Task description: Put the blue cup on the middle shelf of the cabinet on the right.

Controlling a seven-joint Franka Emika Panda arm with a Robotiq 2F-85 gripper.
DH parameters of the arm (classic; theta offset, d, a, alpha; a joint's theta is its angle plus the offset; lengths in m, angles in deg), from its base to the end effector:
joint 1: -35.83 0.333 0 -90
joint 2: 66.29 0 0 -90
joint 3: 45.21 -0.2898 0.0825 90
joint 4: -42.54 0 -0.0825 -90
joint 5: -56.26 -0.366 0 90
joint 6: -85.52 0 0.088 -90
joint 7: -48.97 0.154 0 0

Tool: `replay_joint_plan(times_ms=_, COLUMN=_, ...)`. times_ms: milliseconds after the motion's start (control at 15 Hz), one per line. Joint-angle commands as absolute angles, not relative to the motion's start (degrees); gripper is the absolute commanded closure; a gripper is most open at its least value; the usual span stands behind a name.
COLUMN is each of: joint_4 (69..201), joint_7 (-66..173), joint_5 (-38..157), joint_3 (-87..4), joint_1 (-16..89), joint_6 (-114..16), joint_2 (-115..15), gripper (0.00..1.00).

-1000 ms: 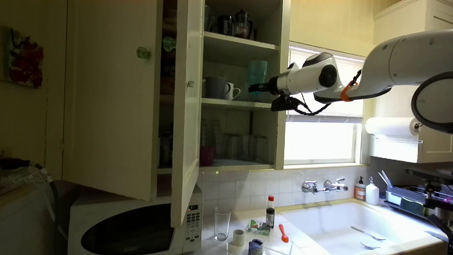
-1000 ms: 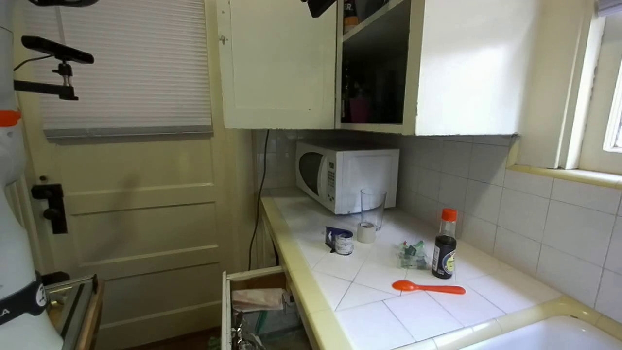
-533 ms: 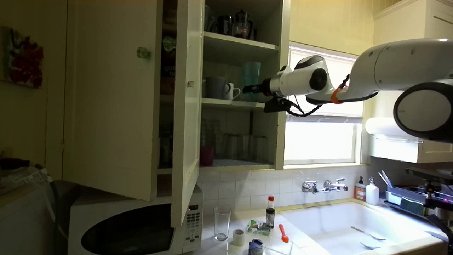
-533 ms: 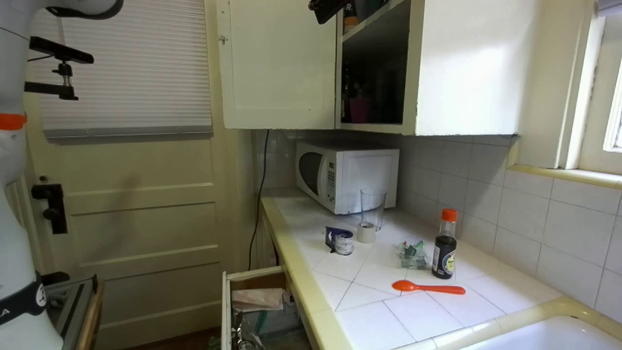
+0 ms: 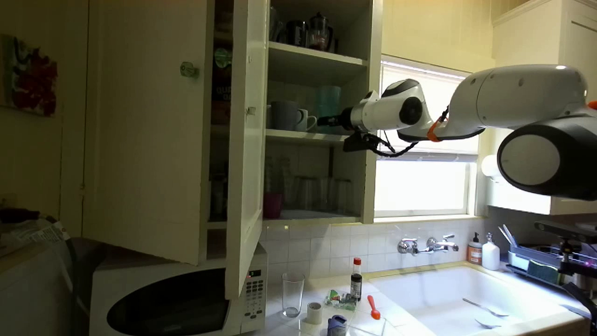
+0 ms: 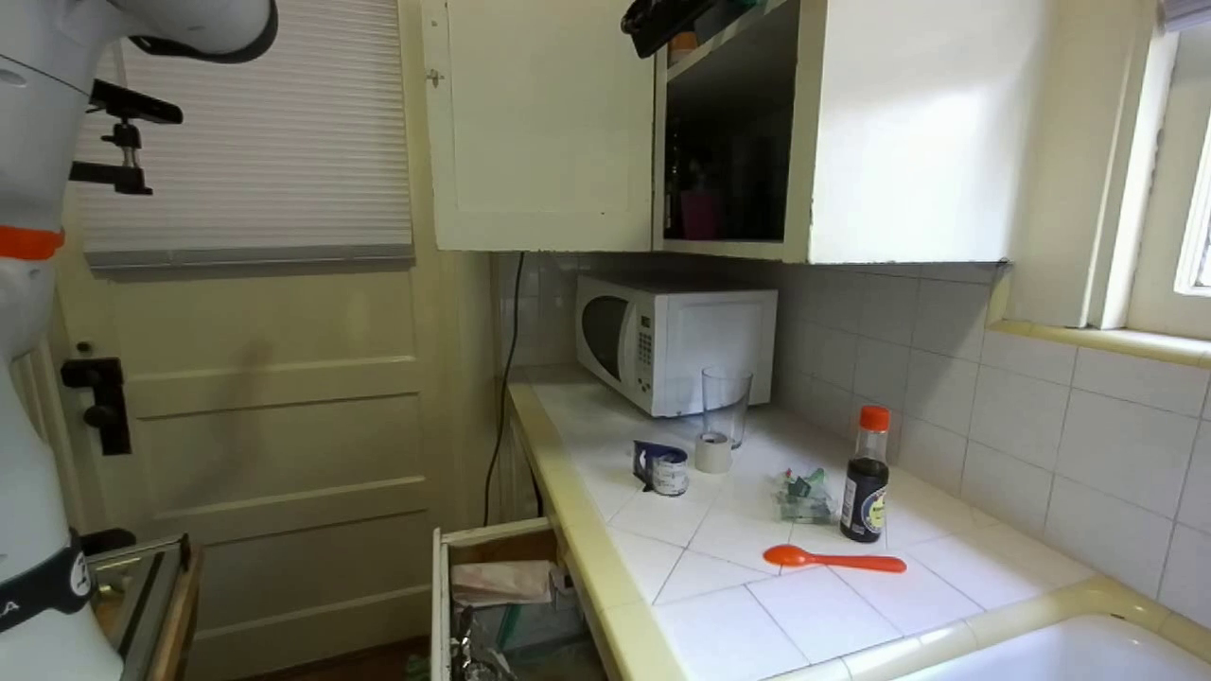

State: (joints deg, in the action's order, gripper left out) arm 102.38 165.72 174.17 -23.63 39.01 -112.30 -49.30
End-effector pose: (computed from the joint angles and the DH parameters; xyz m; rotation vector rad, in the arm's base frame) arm 0.6425 -0.0377 0.7150 2.0486 0.1533 2.1859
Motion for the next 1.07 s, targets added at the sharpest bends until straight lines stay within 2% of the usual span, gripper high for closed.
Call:
replay_joint_plan(times_ms=0, joint_4=97.4, joint_7=167.0, joint_5=172.7, joint_3=-21.6, joint_1=39.9, joint_6=-114.8, joint_2=-45.5, gripper=0.48)
replay_joint_plan(times_ms=800, joint_4=98.4, joint_7=172.2, joint_5=171.2, joint_3=-14.4, joint_1=44.8, joint_6=-115.6, joint_2=-44.0, gripper=0.48)
replay_joint_plan(times_ms=867, joint_4=98.3, joint_7=172.8, joint_5=171.2, joint_3=-13.7, joint_1=45.3, joint_6=-115.8, joint_2=-43.9, gripper=0.25)
replay_joint_plan(times_ms=933, joint_4=98.4, joint_7=173.5, joint_5=171.4, joint_3=-12.8, joint_1=45.9, joint_6=-116.0, joint_2=-43.9, gripper=0.06)
replay_joint_plan(times_ms=1000, joint_4=98.3, joint_7=174.2, joint_5=171.5, joint_3=-11.9, joint_1=46.5, joint_6=-116.2, joint_2=-43.8, gripper=0.04)
